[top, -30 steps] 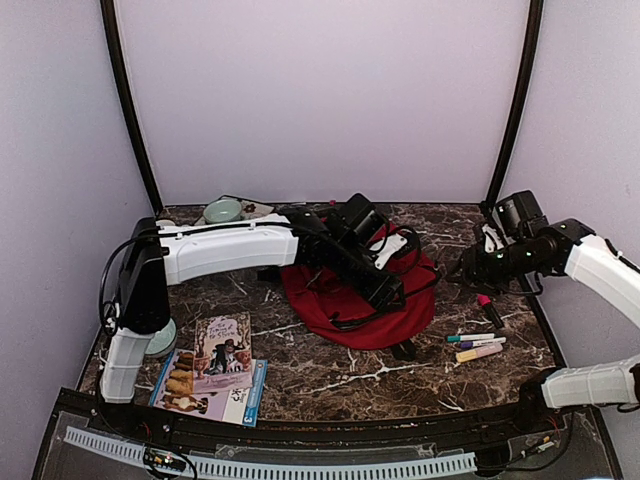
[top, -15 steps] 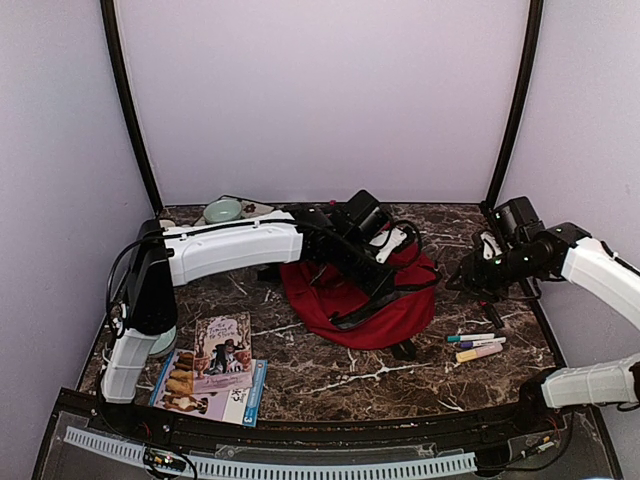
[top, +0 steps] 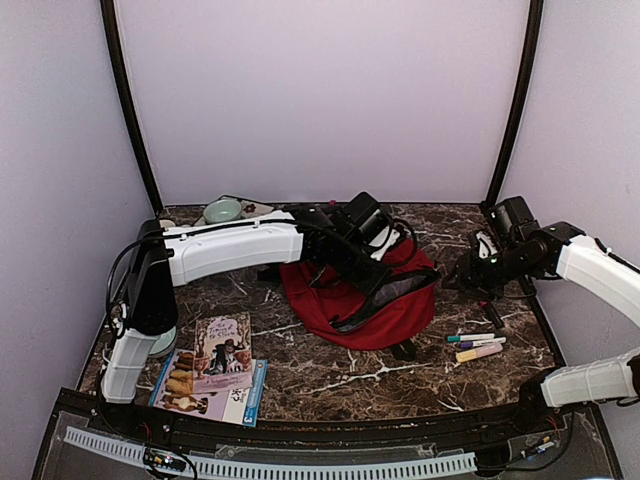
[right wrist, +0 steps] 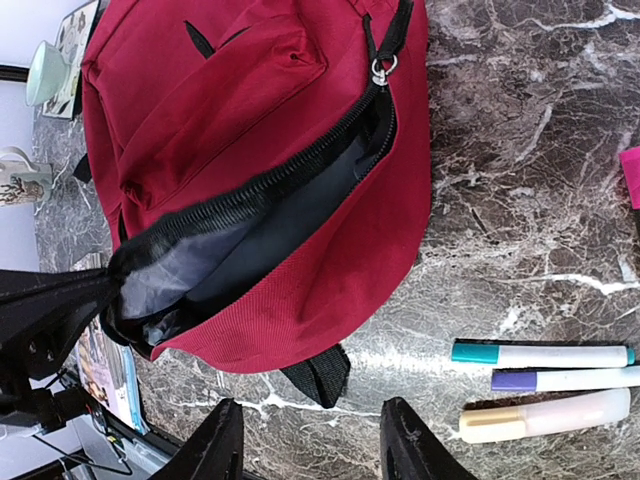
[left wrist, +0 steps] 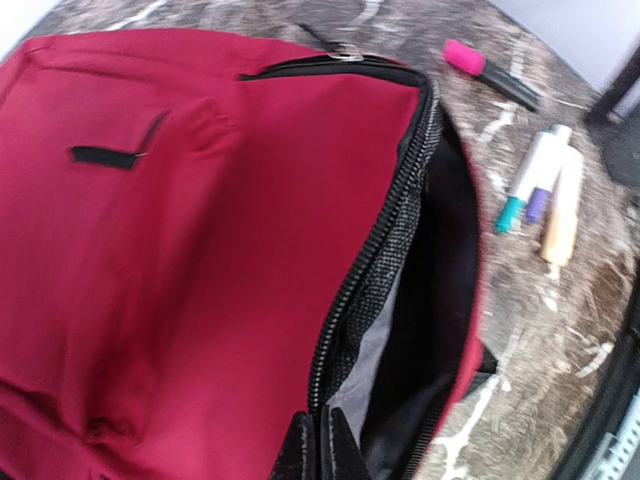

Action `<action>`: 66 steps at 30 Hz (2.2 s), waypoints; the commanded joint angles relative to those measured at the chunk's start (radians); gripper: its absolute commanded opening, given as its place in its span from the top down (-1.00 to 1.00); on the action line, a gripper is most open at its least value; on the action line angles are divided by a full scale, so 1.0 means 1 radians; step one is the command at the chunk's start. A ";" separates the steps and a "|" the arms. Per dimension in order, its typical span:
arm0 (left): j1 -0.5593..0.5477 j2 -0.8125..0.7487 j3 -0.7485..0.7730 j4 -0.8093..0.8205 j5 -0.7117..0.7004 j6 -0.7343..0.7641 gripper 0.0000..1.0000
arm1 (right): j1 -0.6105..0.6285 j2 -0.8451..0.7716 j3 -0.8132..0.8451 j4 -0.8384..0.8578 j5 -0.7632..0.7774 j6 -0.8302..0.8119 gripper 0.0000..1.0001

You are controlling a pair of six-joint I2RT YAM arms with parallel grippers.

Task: Pack the student bag
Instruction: Pick up the largest pocket of the bag from the student bag, then place the largest pocket of the bag in the student bag.

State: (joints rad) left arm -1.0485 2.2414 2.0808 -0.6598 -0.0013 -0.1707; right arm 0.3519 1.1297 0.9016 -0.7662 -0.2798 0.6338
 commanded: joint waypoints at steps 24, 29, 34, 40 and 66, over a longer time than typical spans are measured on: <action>0.125 -0.147 0.025 0.021 -0.105 -0.177 1.00 | 0.127 0.092 -0.140 0.469 -0.227 0.126 0.33; 0.124 -0.169 0.024 0.033 -0.064 -0.195 1.00 | 0.131 0.163 -0.157 0.551 -0.233 0.141 0.37; 0.120 -0.210 0.027 0.061 -0.042 -0.180 1.00 | 0.130 0.244 -0.120 0.602 -0.230 0.126 0.41; 0.120 -0.226 0.031 0.086 0.034 -0.192 1.00 | 0.131 0.328 -0.104 0.712 -0.202 0.186 0.45; 0.271 -0.062 -0.181 0.218 0.146 -0.338 0.91 | 0.126 0.135 -0.006 0.273 -0.216 -0.089 0.38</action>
State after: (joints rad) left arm -0.7635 2.2150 1.9041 -0.4759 0.1013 -0.4927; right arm 0.4778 1.3270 0.9100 -0.3668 -0.5087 0.6167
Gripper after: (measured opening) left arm 0.022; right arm 0.308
